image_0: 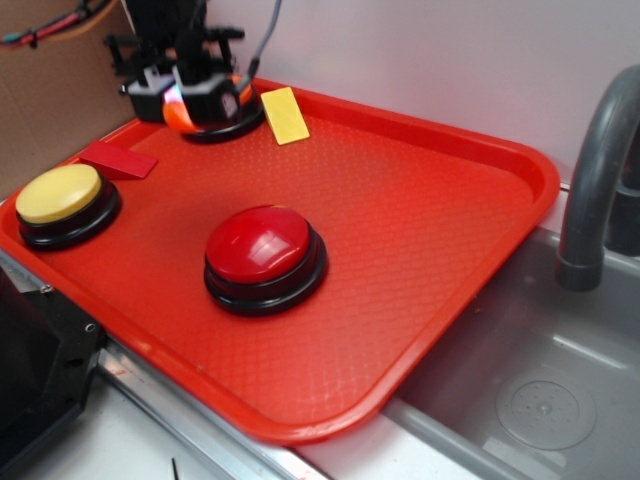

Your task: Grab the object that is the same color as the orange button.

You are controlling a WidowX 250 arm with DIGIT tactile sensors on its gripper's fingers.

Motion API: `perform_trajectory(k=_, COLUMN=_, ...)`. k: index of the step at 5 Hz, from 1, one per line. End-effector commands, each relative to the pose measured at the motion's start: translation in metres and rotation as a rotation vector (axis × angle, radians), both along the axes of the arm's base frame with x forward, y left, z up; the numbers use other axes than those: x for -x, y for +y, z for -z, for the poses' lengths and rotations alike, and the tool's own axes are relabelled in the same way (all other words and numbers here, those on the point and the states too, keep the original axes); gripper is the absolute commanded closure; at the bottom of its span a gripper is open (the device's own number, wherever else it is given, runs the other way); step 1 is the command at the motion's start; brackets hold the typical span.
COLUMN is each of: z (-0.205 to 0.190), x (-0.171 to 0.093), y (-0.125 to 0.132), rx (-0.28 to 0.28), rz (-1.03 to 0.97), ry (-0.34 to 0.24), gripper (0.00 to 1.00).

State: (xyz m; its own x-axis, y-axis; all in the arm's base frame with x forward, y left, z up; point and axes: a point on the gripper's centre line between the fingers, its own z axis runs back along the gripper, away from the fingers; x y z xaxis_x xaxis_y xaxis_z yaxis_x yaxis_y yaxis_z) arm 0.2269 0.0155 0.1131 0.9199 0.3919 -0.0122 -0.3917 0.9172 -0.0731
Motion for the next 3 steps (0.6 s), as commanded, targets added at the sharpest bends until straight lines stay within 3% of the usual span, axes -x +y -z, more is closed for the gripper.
perform_trajectory(k=1, z=-0.0709, x=-0.0146, y=-0.0144, rx=-0.018, rz=0.121, ry=-0.117, gripper=1.00)
perform_trajectory(k=2, z=-0.0685, x=-0.0094, y=-0.0197, rx=-0.055, rz=0.174, ry=-0.129, gripper=1.00)
perform_trajectory(k=3, z=-0.0639, x=-0.0090, y=-0.0122, rx=-0.050, rz=0.157, ry=-0.109, gripper=1.00)
